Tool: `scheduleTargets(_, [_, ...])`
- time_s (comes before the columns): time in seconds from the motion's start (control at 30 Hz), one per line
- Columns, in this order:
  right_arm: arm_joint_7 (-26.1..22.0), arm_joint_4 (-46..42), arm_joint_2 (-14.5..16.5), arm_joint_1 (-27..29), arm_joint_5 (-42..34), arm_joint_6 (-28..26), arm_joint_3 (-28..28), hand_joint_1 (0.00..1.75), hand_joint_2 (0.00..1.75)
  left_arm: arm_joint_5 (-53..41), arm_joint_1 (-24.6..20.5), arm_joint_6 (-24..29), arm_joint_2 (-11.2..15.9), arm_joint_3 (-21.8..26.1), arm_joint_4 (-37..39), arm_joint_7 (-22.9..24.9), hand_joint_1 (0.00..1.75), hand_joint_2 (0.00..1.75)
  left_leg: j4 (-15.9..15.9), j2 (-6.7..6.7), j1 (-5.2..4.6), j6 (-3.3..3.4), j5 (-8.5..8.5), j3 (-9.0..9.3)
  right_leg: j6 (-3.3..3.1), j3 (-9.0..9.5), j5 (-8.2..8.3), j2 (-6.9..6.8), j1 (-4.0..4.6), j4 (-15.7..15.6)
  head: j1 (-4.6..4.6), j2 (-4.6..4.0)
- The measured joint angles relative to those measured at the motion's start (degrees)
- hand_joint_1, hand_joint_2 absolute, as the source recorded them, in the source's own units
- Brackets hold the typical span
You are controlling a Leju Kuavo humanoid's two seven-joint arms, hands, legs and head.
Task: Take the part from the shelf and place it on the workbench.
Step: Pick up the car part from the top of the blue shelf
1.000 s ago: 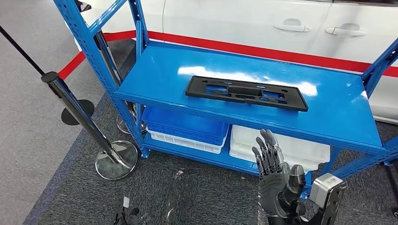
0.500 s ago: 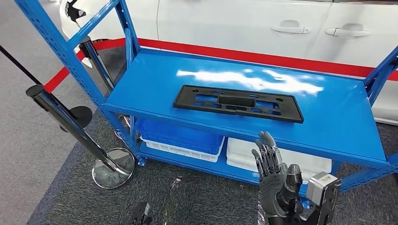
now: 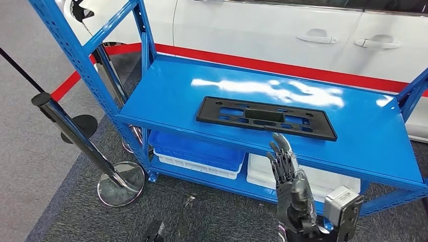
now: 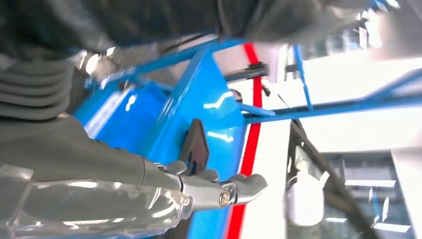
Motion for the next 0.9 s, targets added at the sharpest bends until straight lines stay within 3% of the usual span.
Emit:
scheduleTargets(0.03, [1.6,0.4,0.2,-1.0,2.8,0.9,0.2,0.00,1.75,-0.6,0.0,-0.2,0.0,-0.5,0.0,0.6,0.00,0.00,0.2,-0.02,0.02,-0.03,-0.11,0.00,0.05,0.27,1.11,-0.01,-0.09,-1.0,0.01,0.00])
scheduleTargets(0.1, [4.4,1.1,0.7,-3.1,7.7,2.9,0.5,0.00,1.75,-1.7,-0.2,-0.5,0.0,-1.2,0.0,1.8,0.00,0.00,0.6,-0.10,0.09,-0.29,-0.43,0.01,0.13,3.07,4.98,0.00,-0.36,-7.6,0.00,0.00])
scheduleTargets(0.17, [6.8,2.0,1.5,-5.5,11.7,4.6,1.0,0.00,1.75,-2.7,-0.7,-0.8,0.0,-1.9,0.0,2.7,0.00,0.00,1.2,-0.22,-0.09,-0.81,-0.70,-0.31,0.00,5.30,7.15,0.05,-0.42,-13.2,0.02,0.00])
scheduleTargets(0.33, [12.8,5.8,3.4,-11.9,21.1,8.5,3.3,0.00,1.75,-4.8,-2.1,-1.5,0.0,-4.1,0.0,4.5,0.00,0.00,2.3,-0.25,-0.15,-2.31,-1.08,-1.21,-1.41,5.50,7.85,0.16,-0.35,-14.5,-0.08,0.00])
scheduleTargets(0.4, [14.9,7.9,4.5,-14.5,24.2,9.7,4.6,0.00,1.75,-5.6,-2.8,-2.0,0.0,-4.9,0.0,5.2,0.00,0.00,6.8,-0.18,0.06,-2.97,-3.52,-3.42,-1.87,5.61,8.03,0.03,-0.46,-14.8,-0.32,0.00])
scheduleTargets(0.47, [16.6,10.5,5.4,-16.8,26.6,10.7,5.7,0.00,1.75,-6.2,-3.3,-2.4,0.0,-5.7,0.0,5.7,0.00,0.00,14.3,-0.14,0.22,-3.44,-6.47,-7.18,-2.06,5.60,8.01,-0.14,-0.37,-14.8,-0.44,0.00])
scheduleTargets(0.53, [18.2,13.4,6.3,-19.0,28.4,11.3,6.8,0.00,1.75,-6.7,-3.4,-2.8,-0.1,-6.2,0.0,6.2,0.00,0.00,18.0,-0.14,0.32,-3.61,-6.70,-9.37,-2.13,5.65,7.96,-0.21,-0.31,-14.8,-0.44,0.00])
scheduleTargets(0.57, [18.9,15.1,6.7,-20.3,29.2,11.5,7.2,0.00,1.75,-6.8,-3.6,-3.0,-0.1,-6.5,0.0,6.2,0.00,0.00,16.4,-0.14,0.35,-3.54,-5.13,-8.86,-2.14,5.72,7.93,-0.17,-0.32,-14.8,-0.44,0.00])
scheduleTargets(0.67, [20.7,20.7,8.2,-24.9,31.9,11.5,8.3,0.00,1.75,-6.9,-4.3,-3.3,-0.1,-7.0,0.0,6.1,0.00,0.00,4.6,-0.16,0.27,-2.92,0.55,-3.71,-1.96,5.84,7.78,-0.01,-0.22,-14.8,-0.42,0.00])
scheduleTargets(0.73, [21.9,24.7,9.0,-27.6,33.9,11.3,8.7,0.00,1.75,-6.9,-4.9,-3.6,-0.2,-7.1,0.0,5.9,0.00,0.00,1.2,-0.24,0.03,-2.53,1.06,-2.27,-1.51,5.62,7.83,-0.01,-0.07,-14.9,-0.40,0.00])
scheduleTargets(0.83, [22.5,30.7,10.0,-31.7,35.8,11.2,9.0,0.00,1.75,-6.6,-5.2,-4.2,-0.4,-7.2,0.0,5.3,0.00,0.00,0.2,-0.33,0.12,-1.72,1.36,-2.01,-0.67,5.46,7.75,-0.04,0.01,-15.2,-0.38,0.00])
scheduleTargets(0.9, [22.4,35.3,10.8,-34.8,36.5,11.0,9.2,0.00,1.75,-6.4,-5.4,-4.5,-0.6,-7.2,0.0,4.6,0.00,0.00,-0.6,-0.26,0.36,-1.01,1.74,-1.59,-0.31,3.99,5.98,-0.04,0.05,-12.2,-0.28,0.00])
